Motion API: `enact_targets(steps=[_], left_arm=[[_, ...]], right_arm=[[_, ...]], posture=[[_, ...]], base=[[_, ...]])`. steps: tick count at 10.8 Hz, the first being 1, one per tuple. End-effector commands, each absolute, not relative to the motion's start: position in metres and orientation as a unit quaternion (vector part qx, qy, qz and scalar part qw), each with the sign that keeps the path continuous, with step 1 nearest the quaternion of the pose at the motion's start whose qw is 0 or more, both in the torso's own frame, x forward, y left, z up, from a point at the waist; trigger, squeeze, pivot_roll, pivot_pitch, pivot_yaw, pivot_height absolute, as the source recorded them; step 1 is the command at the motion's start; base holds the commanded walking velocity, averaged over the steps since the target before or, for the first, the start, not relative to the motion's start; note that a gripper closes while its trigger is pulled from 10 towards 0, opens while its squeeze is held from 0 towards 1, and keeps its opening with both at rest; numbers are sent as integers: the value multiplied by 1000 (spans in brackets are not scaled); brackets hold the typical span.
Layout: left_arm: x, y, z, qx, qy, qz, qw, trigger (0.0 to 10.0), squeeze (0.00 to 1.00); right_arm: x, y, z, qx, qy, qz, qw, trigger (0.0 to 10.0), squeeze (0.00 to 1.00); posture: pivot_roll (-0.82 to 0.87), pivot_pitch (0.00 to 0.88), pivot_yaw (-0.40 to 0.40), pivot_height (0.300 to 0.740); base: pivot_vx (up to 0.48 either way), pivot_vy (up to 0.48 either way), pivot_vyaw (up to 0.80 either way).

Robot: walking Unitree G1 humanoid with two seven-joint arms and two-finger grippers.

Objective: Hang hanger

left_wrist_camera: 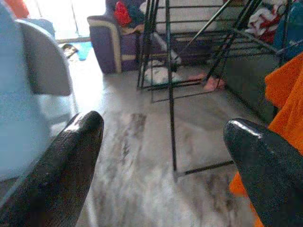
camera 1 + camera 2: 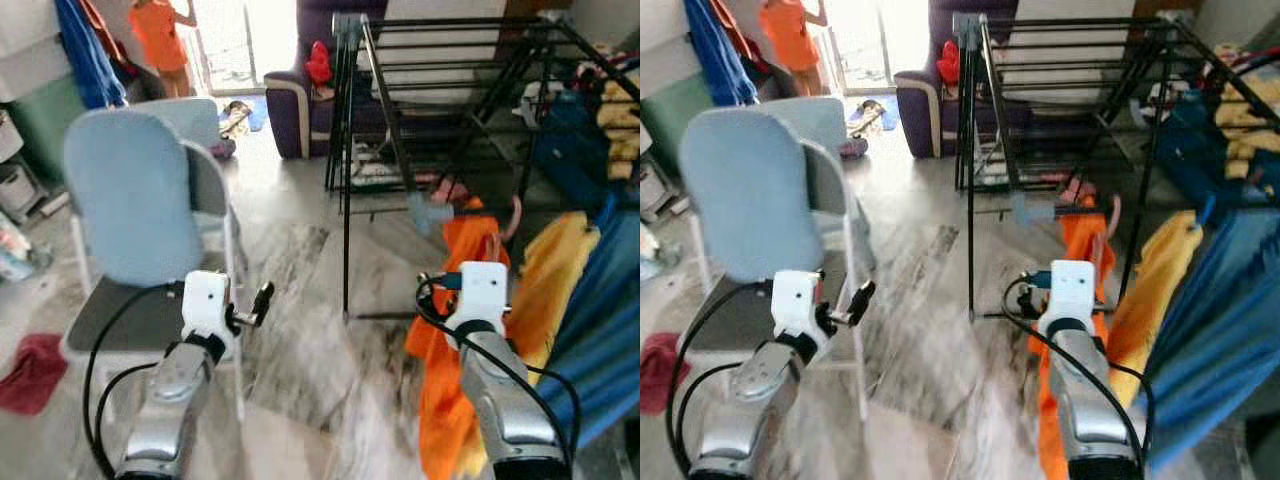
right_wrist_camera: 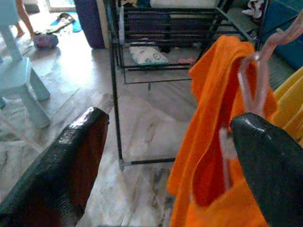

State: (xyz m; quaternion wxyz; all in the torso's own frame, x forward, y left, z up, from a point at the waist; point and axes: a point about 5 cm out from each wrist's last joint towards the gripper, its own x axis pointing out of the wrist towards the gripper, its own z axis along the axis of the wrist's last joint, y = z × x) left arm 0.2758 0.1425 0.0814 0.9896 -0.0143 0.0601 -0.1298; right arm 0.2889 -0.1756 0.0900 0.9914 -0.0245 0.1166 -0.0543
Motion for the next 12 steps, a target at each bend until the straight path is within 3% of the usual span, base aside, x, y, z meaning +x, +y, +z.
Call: enact_targets(steps=[1,7,10,12], left_arm=[[276,137,84,-13,59,-142,988,10000,0],[273,137,79,-9,78,-154,985,10000,0],[272,134,77,-6,87,-166,982,10000,0],[271,132,76,-5,89,-171,981,10000,0]], right_arm=[[288,-183,88,-30,129,-64,989,10000,0],[282,-198,82,-70,161,-119,977,10000,0],[284,-201,75,-35,188,-128,973,10000,0],[300,-181,62,-2,246,-66,967,10000,0]], posture=[[-103,0,21,740],[-105,0,15,740],[-104,0,16,740],[-105,0,17,740]], base=[[0,0,0],[0,0,0],[0,0,0],[0,0,0]])
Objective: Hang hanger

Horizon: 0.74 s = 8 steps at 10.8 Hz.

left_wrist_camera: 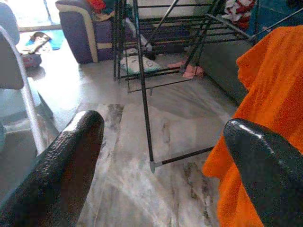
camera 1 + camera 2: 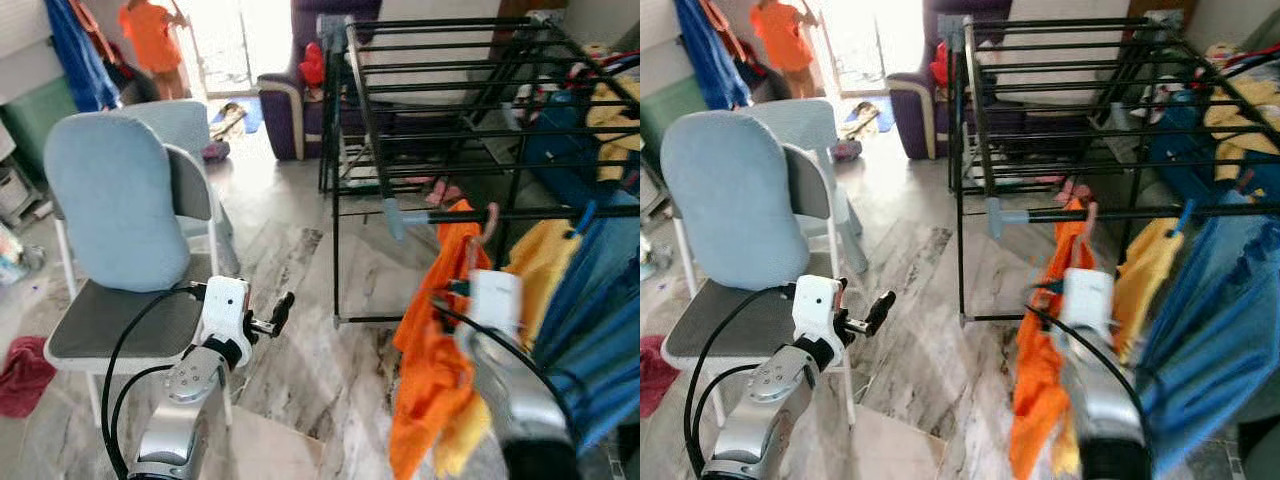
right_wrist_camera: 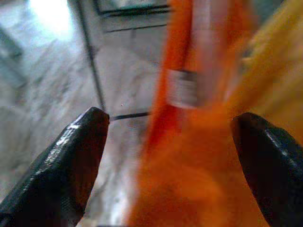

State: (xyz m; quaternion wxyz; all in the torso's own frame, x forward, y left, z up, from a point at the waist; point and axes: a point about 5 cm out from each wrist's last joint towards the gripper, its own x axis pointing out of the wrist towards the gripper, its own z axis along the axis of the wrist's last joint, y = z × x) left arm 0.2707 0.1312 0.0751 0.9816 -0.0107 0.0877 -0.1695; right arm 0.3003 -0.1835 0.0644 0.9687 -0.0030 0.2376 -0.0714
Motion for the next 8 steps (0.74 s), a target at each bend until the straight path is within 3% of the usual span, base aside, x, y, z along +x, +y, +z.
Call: enact_targets(steps=[1,2,3,4,8], left_arm=[[271,131,77,-5,88,-172,981,10000,0],[272,131,77,-5,86,-172,981,10000,0],[270,131,77,-4,88,-172,981,10000,0],[270,131,76,-4,88,-172,981,10000,0],[271,125,77,-8,89,-183,979,10000,0]], right_arm=[[304,-178,64,8,242,-61,968,10000,0],[313,-171,69,-6,233,-43,972,10000,0],[313,-174,65,-9,245,-51,968,8588,0],[311,-181,60,-5,261,-72,963,0,0],[305,-197,61,-15,260,-116,959,0,0]], posture=[[-105,0,17,740],[-93,0,11,740],[-89,0,7,740],[-86,0,3,740],[-106,0,11,740]], base=[[0,0,0],[0,0,0],[0,0,0],[0,0,0],[0,0,0]])
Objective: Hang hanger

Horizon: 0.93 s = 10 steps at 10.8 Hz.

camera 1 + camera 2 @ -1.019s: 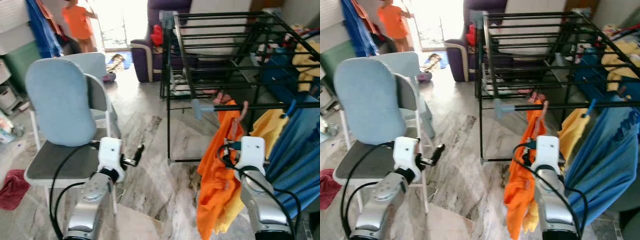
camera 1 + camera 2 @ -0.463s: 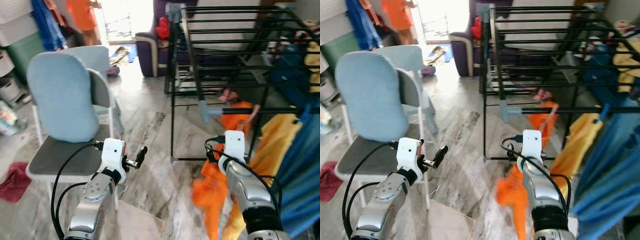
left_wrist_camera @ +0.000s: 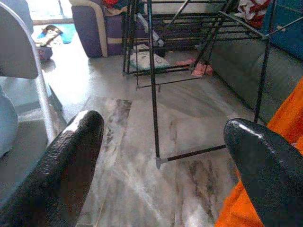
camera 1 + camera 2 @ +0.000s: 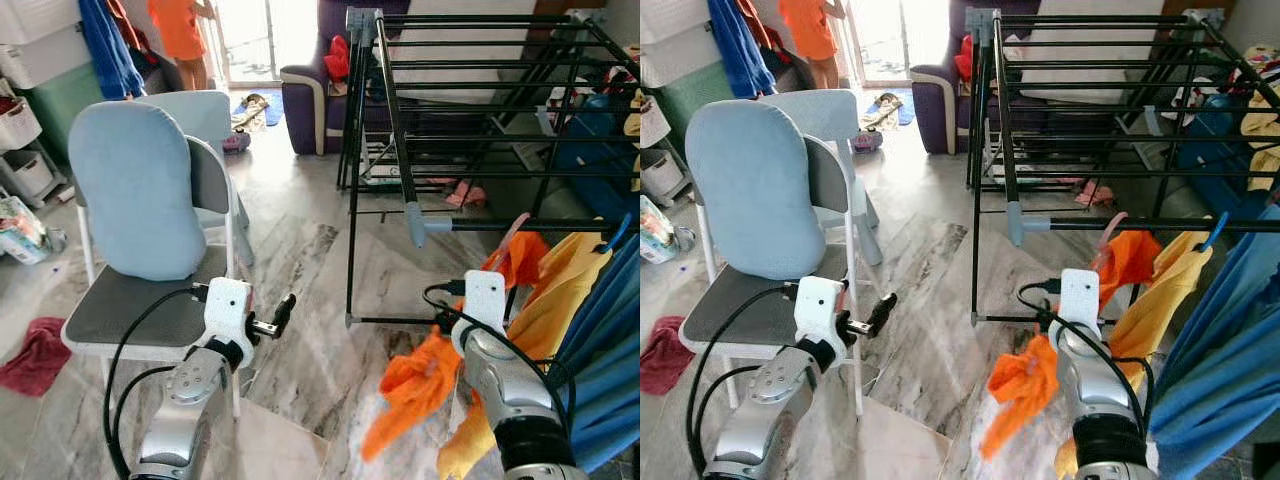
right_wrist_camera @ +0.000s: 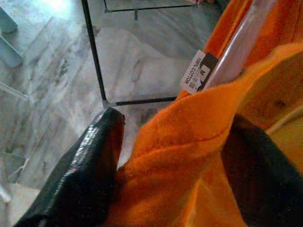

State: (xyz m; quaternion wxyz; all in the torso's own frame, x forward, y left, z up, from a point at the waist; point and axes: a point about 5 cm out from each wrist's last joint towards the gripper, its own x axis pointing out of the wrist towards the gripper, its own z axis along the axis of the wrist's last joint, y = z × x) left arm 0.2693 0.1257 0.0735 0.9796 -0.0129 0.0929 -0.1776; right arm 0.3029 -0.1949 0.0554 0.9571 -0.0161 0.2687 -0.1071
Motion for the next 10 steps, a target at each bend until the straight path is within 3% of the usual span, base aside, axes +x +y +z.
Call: enact_targets(steps=[1,7,10], left_arm=[[271,123,76,-9,91,-186,978,10000,0],[271,122,75,-10,99,-181,979,10000,0],[271,122,74,-9,101,-181,978,10000,0]], right_arm=[[303,-198,61,-21,257,-115,959,0,0],[308,-193,72,-52,224,-92,969,0,0],[307,-190,76,-27,208,-73,975,0,0]], posture=[[-108,0,11,740],[-107,0,6,740],[-110,0,9,740]], base=[[0,0,0],[0,0,0],[0,0,0]])
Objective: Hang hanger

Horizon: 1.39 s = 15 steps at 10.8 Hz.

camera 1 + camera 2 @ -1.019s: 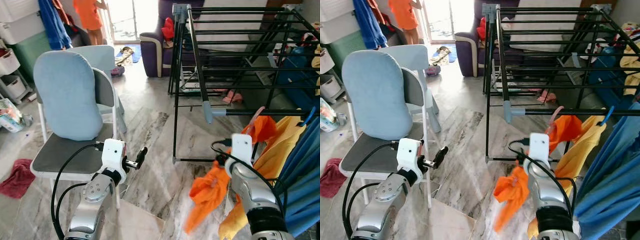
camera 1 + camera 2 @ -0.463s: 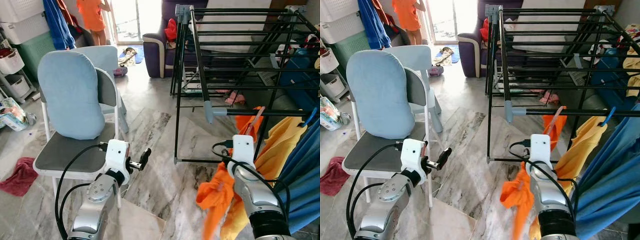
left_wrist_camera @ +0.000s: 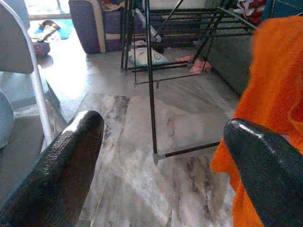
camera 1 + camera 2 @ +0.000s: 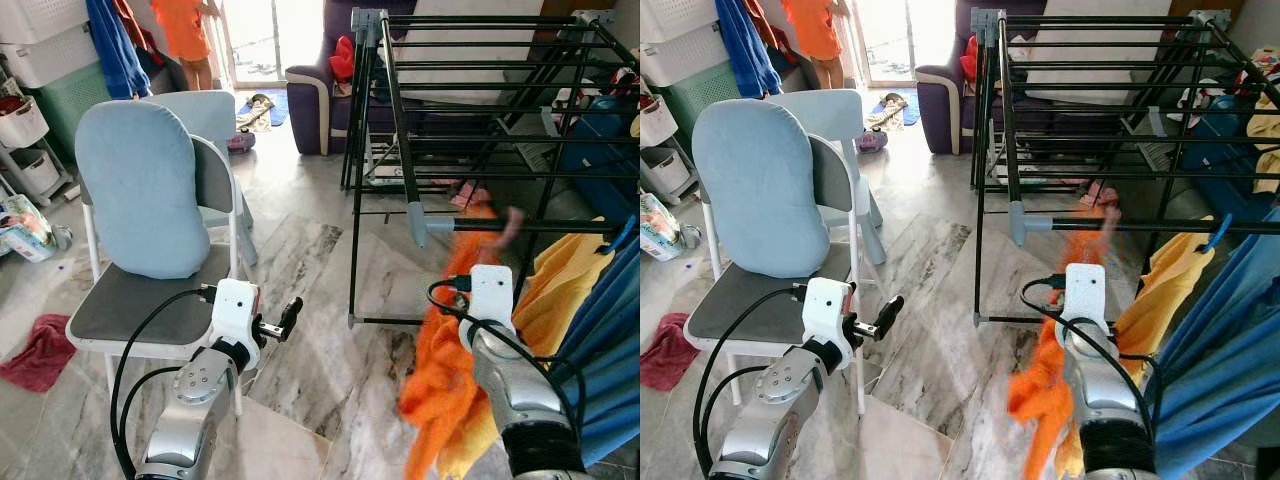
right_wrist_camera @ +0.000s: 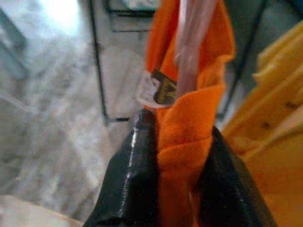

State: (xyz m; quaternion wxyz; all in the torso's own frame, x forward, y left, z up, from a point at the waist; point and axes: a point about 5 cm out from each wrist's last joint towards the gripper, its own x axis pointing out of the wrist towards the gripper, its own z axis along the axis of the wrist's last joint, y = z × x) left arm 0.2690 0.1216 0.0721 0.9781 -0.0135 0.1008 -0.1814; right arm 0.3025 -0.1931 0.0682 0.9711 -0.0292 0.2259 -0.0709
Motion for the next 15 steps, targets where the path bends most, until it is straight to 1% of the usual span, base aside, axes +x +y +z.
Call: enact_targets(steps=[1,4,5,6,7,8,9,12,13,14,15], left_arm=[[271,121,74,-7,103,-183,978,10000,0],[271,120,73,-5,106,-183,977,10000,0],[272,120,72,0,108,-180,978,10000,0],[273,121,73,3,107,-173,979,10000,0],[273,122,74,4,104,-167,980,10000,0],[271,125,74,8,99,-160,982,10000,0],[270,126,74,8,98,-159,982,10000,0],[269,125,77,16,90,-161,983,10000,0],[269,127,76,21,89,-156,983,10000,0],[269,129,76,25,90,-153,984,10000,0],[269,129,76,26,89,-153,984,10000,0]], right_arm=[[303,-184,77,-39,201,-36,978,0,0],[289,-192,71,-63,214,-15,975,0,0],[283,-195,72,-80,206,-3,975,0,0],[278,-199,81,-86,174,2,981,0,0],[272,-207,87,-97,156,-14,983,0,0],[253,-216,95,-100,118,-34,987,0,0],[245,-218,97,-101,98,-44,989,0,0],[223,-205,88,-92,100,-14,991,0,0],[219,-204,85,-91,101,-8,991,2392,0],[221,-204,85,-90,99,-9,991,10000,0],[226,-203,87,-88,93,-10,992,10000,0]], posture=[[-109,0,9,740],[-114,0,12,740],[-116,0,14,740],[-118,0,14,740],[-118,0,14,740],[-127,0,18,740],[-127,0,19,740],[-116,0,23,740],[-110,0,24,740],[-108,0,26,740],[-104,0,27,740]], base=[[0,0,0],[0,0,0],[0,0,0],[0,0,0],[0,0,0],[0,0,0],[0,0,0],[0,0,0],[0,0,0],[0,0,0],[0,0,0]])
